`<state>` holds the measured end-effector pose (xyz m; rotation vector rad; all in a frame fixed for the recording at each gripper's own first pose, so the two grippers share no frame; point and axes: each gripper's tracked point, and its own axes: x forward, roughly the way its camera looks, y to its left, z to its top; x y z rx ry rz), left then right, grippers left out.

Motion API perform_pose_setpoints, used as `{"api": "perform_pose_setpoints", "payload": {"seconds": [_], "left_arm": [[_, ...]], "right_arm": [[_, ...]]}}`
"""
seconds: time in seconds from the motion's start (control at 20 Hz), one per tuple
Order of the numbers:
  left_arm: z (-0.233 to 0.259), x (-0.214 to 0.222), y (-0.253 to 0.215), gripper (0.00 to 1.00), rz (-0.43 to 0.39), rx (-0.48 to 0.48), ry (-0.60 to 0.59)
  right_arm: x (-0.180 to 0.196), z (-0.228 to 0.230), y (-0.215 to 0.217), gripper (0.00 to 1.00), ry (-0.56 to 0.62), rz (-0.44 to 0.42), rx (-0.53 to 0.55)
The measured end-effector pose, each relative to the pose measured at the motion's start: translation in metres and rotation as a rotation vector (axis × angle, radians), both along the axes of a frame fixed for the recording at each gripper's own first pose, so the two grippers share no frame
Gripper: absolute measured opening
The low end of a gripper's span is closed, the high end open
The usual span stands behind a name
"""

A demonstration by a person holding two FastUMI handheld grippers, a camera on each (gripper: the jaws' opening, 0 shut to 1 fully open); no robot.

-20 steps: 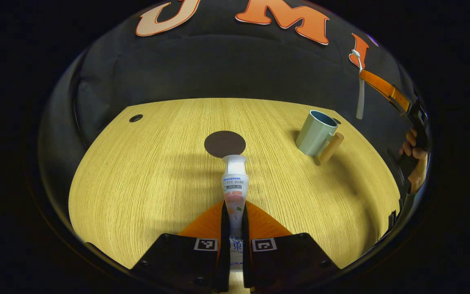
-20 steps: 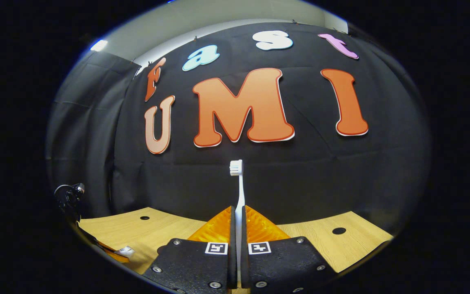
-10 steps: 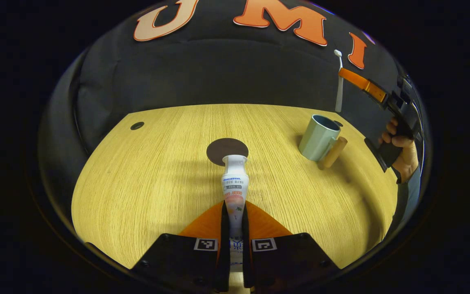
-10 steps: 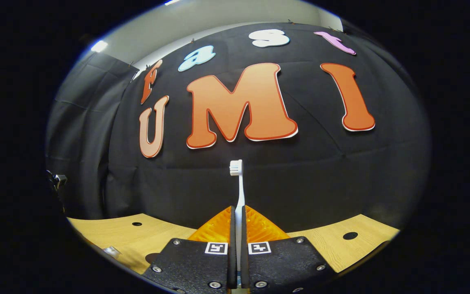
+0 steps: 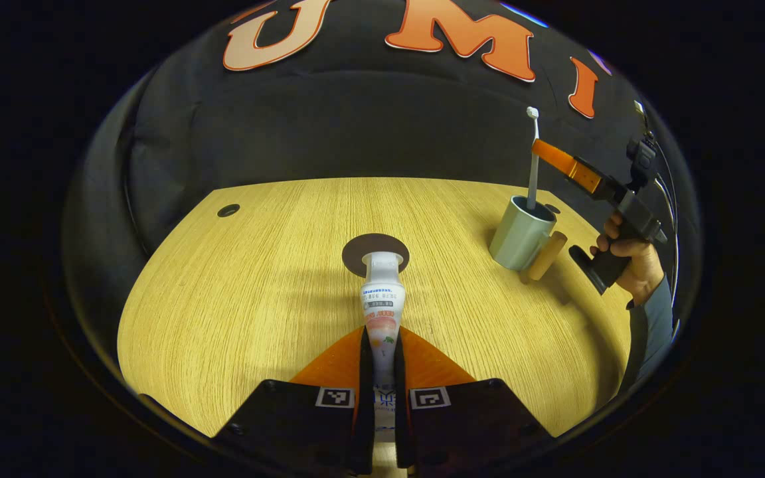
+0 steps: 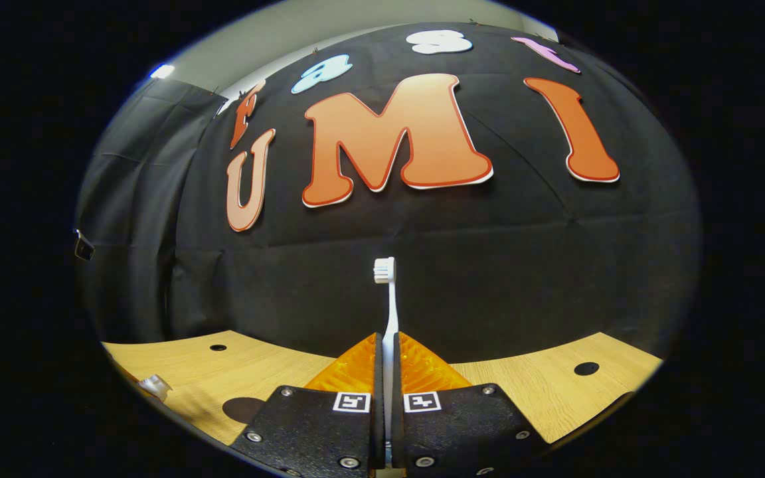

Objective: Put the toothbrush and toothpaste on the desktop into the cup, then pick up the cup and place it on the coaster on the desktop.

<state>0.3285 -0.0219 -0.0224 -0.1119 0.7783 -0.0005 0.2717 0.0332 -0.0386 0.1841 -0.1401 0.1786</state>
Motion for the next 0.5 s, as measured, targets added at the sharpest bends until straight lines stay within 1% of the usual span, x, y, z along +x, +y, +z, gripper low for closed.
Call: {"api": "perform_pose_setpoints", "payload": {"seconds": [0.15, 0.25, 0.4, 0.5], "left_arm": [[0.02, 0.004, -0.003, 0.16, -0.007, -0.003, -0.024], [0.035, 0.013, -0.007, 0.16, -0.012, -0.002, -0.042], [0.043, 0.027, -0.012, 0.17, -0.025, 0.005, -0.073], [0.052, 0.043, -0.013, 0.17, -0.028, 0.021, -0.116]], "right_arm": [[0.003, -0.016, 0.001, 0.06, 0.037, -0.013, -0.025], [0.001, -0.02, 0.003, 0.07, 0.059, -0.003, -0.025], [-0.007, -0.026, 0.006, 0.08, 0.088, 0.021, -0.027], [-0.014, -0.027, 0.006, 0.11, 0.098, 0.029, -0.048]]}}
